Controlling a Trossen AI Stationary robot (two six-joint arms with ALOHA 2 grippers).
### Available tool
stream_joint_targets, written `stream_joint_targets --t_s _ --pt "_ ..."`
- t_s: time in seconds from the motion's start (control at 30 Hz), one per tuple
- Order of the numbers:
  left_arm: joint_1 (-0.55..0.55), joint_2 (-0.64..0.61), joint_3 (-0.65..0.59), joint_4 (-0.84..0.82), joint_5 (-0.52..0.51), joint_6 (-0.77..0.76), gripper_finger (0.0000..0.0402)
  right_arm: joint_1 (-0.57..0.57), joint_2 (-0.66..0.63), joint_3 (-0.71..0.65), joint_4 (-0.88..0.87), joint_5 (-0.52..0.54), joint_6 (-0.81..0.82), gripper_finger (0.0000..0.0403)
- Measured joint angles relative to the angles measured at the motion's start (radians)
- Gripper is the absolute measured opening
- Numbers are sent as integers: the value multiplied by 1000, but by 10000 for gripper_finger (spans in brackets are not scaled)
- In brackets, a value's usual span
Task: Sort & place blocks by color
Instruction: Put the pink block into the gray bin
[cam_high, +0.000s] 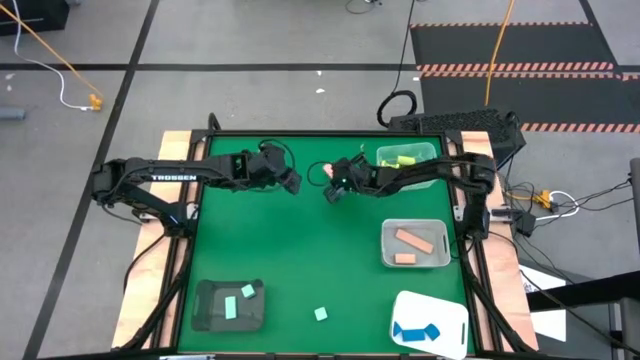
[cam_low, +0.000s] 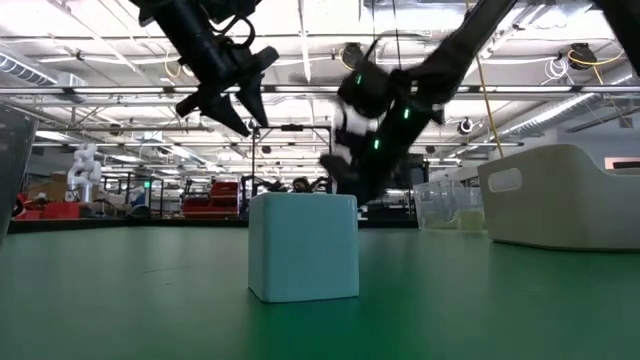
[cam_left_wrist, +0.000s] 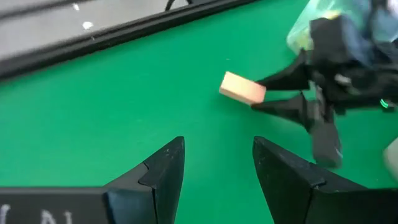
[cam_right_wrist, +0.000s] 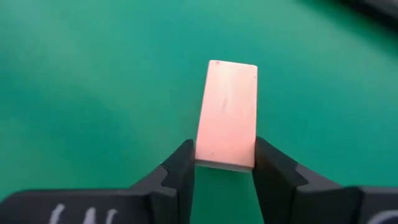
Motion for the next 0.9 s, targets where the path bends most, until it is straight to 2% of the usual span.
stream_joint_targets --t_s 0.3,0.47,0.57,0.7,0.9 --pt "7 0 0 125 22 -68 191 -3 -248 3 -135 25 -206 109" --pt "8 1 0 268 101 -50 191 1 -383 3 -243 26 -269 109" --pt "9 1 0 362 149 -12 191 9 -460 4 -248 22 -310 109" --pt "9 1 0 445 168 22 191 19 -534 4 -248 -2 -316 109" --pt "12 1 0 436 165 31 191 50 -631 4 -353 3 -250 109"
